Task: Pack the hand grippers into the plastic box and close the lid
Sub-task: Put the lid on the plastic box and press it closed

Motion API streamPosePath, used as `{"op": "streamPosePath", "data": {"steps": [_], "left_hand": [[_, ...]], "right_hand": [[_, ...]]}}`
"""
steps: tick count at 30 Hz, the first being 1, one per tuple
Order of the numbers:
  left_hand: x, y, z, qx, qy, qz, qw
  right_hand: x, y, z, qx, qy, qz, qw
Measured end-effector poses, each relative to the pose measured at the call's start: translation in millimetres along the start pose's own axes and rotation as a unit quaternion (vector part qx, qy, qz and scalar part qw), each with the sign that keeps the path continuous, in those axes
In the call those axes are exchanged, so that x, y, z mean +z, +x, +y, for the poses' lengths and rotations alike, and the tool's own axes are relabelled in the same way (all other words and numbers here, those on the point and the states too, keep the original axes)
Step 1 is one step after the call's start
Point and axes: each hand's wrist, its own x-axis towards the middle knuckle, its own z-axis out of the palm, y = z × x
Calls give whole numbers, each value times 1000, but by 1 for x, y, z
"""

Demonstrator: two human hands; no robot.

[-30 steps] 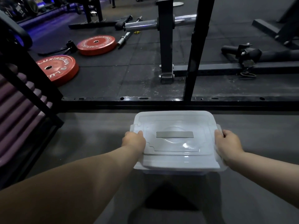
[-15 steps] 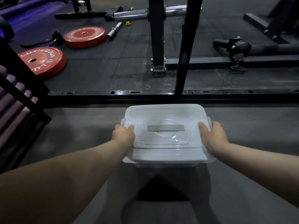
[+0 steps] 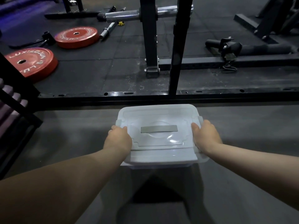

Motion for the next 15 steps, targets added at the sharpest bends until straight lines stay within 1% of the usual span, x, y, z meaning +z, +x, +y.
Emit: {"op": "streamPosePath", "data": {"steps": [4,6,10,12,15], "left_hand": [[-1,-7,2,6,-17,18,1000],[2,-6,0,-4,-48,23,999],[6,-4,-3,-1,-48,25,999],[5,-4,-2,5,-38,17,999],[-1,-2,-3,37,40,-19,998]], "right_hand": [[2,-3,-2,-26,-12,7,1000],[3,-6,-2,-27,-6,6,1000],[7,-8,-2,-25,7,15,1000],[8,-8,-1,-27,12,15,999],[5,-12,-3,-23,8,7,1000]]}}
